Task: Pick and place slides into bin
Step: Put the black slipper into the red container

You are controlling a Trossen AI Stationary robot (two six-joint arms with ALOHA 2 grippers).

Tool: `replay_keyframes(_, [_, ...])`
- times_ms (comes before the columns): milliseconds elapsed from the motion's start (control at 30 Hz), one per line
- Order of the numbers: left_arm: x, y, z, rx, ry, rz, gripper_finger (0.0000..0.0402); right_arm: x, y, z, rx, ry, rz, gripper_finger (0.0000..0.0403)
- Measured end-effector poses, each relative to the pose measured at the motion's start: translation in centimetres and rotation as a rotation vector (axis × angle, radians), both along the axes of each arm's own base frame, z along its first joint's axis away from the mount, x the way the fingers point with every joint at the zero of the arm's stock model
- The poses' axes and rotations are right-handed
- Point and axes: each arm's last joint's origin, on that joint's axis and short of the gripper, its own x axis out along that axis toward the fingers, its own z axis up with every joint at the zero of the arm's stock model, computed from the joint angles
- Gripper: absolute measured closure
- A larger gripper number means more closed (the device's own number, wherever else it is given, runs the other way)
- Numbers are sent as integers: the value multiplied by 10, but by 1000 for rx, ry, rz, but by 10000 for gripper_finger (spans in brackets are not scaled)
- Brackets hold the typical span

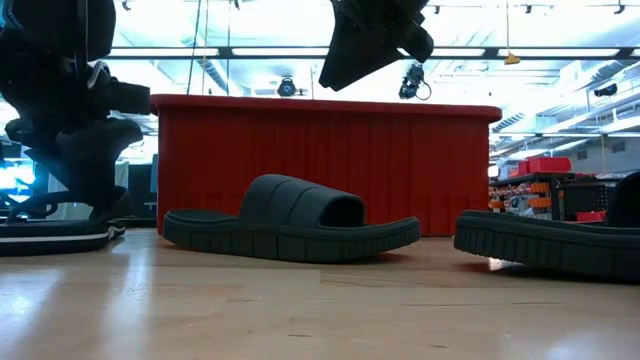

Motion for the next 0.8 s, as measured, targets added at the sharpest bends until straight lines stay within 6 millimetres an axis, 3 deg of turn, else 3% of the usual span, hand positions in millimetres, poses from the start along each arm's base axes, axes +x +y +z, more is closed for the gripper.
replay_keyframes(467, [5,12,1,70,-44,50,222,0,0,0,0,0,0,302])
replay_keyframes(800, [-10,23,-30,27,-56,78,229,0,0,0,0,0,-1,302])
